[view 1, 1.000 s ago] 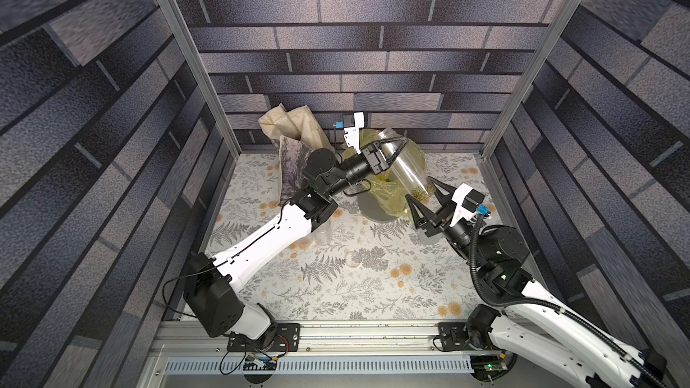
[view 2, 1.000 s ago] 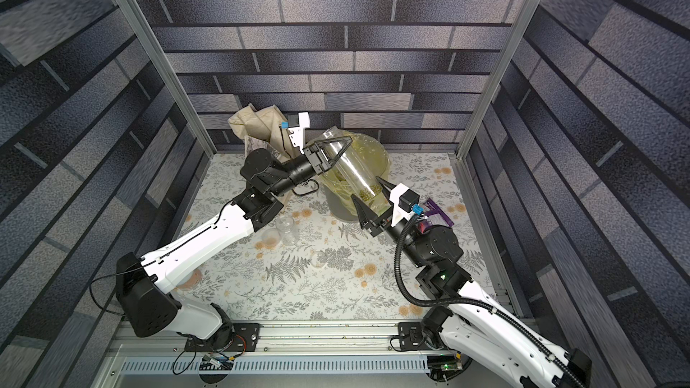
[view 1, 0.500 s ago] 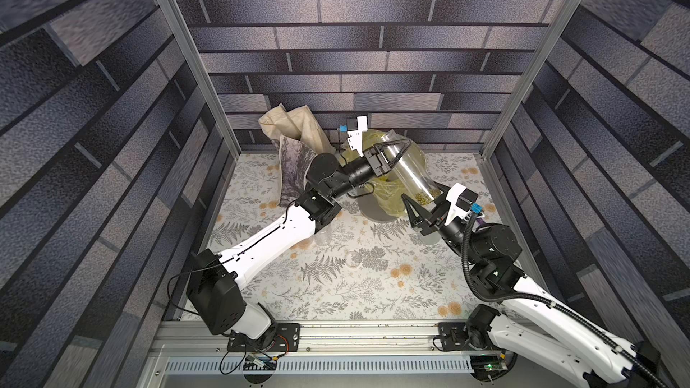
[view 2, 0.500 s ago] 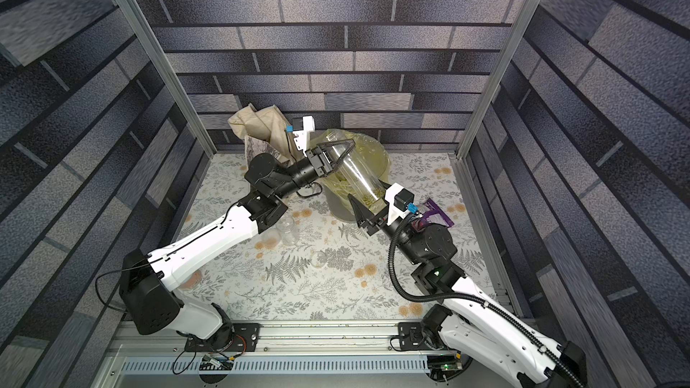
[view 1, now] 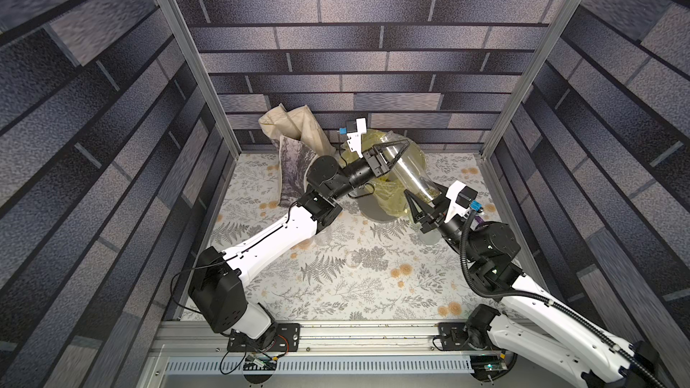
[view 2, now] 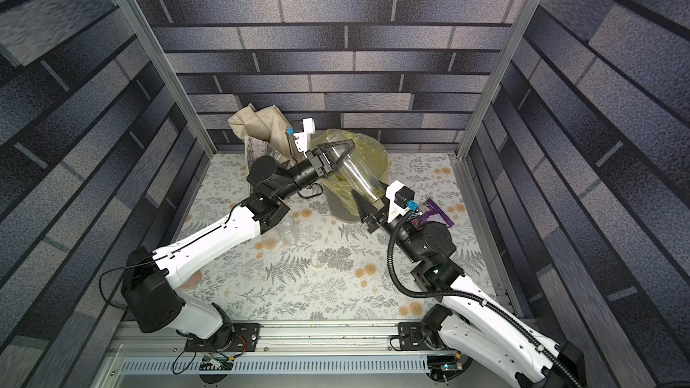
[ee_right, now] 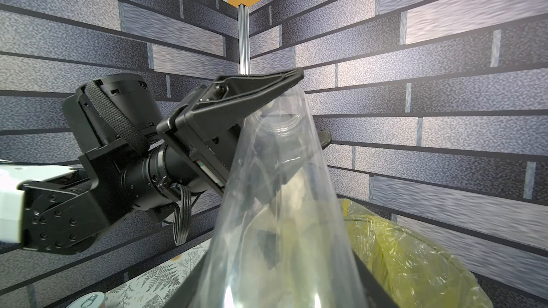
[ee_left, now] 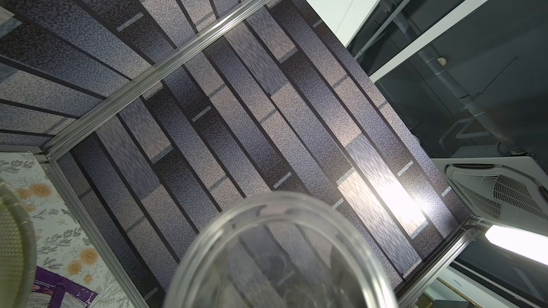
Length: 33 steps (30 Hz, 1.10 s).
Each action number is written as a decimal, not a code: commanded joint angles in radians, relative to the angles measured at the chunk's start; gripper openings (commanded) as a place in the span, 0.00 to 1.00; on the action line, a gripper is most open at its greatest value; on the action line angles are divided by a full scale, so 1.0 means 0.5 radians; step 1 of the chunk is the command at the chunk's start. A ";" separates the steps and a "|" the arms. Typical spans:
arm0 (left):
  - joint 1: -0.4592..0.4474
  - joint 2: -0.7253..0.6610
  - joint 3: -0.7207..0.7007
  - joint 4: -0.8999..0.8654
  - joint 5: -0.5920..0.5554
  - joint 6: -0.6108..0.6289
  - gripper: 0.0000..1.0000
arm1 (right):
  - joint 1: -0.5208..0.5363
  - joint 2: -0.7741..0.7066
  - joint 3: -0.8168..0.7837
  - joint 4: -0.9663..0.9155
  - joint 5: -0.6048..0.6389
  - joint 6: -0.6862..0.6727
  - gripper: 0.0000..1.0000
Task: Empty moldy mung beans from jars
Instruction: Pour the moldy mung beans from the jar into the trash bin.
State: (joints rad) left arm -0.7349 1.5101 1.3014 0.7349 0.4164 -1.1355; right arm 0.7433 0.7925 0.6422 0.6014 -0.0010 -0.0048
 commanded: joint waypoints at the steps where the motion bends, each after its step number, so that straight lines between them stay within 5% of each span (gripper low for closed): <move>1: -0.004 -0.003 -0.041 0.048 0.008 -0.027 0.41 | 0.001 0.016 0.052 0.129 -0.111 0.047 0.58; 12: -0.004 -0.086 -0.109 0.019 -0.011 0.013 0.41 | -0.011 0.049 0.050 0.181 -0.114 0.085 0.70; 26: 0.020 -0.072 -0.107 0.021 0.002 0.016 0.42 | -0.037 0.113 0.118 0.138 -0.218 0.117 0.47; 29: 0.043 -0.088 -0.144 -0.006 -0.029 0.024 0.60 | -0.042 0.126 0.209 -0.037 -0.197 0.128 0.44; 31: 0.073 -0.110 -0.164 -0.097 -0.049 0.047 0.93 | -0.046 0.146 0.326 -0.270 -0.139 0.126 0.41; 33: 0.106 -0.168 -0.180 -0.245 -0.094 0.164 1.00 | -0.050 0.182 0.435 -0.471 -0.100 0.123 0.41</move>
State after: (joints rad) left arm -0.6991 1.4845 1.2324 0.6960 0.3950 -1.1240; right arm 0.7212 0.8780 0.7731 0.4919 -0.0547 0.0444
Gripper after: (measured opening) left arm 0.978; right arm 0.555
